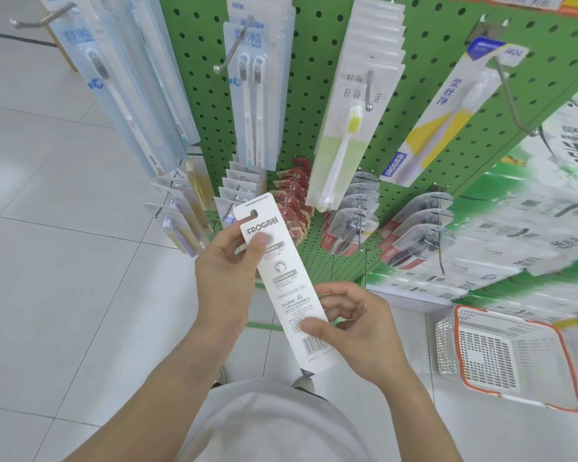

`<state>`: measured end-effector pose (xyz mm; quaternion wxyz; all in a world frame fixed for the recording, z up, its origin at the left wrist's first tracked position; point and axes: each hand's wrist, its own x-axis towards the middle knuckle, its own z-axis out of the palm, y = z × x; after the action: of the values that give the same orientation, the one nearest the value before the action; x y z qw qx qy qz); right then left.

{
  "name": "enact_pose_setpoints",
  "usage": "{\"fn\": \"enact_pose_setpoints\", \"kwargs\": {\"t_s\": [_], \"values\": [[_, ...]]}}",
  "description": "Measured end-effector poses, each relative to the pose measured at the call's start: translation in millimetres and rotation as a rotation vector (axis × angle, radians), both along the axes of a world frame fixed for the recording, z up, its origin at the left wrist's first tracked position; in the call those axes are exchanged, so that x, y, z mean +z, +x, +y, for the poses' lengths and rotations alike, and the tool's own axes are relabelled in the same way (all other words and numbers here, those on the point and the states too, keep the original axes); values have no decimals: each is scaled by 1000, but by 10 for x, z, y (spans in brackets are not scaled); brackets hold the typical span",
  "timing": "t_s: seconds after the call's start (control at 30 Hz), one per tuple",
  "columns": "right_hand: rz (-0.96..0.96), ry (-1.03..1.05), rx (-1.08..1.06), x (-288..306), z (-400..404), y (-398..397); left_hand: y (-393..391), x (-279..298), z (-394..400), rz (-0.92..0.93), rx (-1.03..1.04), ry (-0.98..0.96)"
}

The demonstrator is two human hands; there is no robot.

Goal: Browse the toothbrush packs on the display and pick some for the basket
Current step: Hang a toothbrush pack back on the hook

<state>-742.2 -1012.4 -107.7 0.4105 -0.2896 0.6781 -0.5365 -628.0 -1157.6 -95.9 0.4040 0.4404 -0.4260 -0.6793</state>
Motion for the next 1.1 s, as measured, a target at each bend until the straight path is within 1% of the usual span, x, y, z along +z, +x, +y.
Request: {"fn": "enact_pose_setpoints", "kwargs": {"t_s": [0.1,0.23,0.4,0.53,0.6,0.7,0.87,0.93,1.1], "values": [[-27,-11,-38,8,-57,1,-16,-10,46,-47,-74,-19],[-28,-18,-21,23,-101,18,14,19,26,-18,-13,14],[9,37,114,-24,-69,-5,60,31,4,14,41,35],[-8,87,209,-44,-43,-17,82,37,-10,33,70,48],[2,86,202,-45,-59,5,99,37,-20,-3,-2,-16],[-27,61,154,-55,-98,50,103,45,3,-117,-194,-156],[-105,-29,63,-29,-140,76,121,-29,147,-165,-412,-195],[-139,-63,33,-36,-133,53,120,-33,194,-226,-431,-212],[-127,-72,67,-35,-100,15,129,20,205,-228,-404,-179]]}}
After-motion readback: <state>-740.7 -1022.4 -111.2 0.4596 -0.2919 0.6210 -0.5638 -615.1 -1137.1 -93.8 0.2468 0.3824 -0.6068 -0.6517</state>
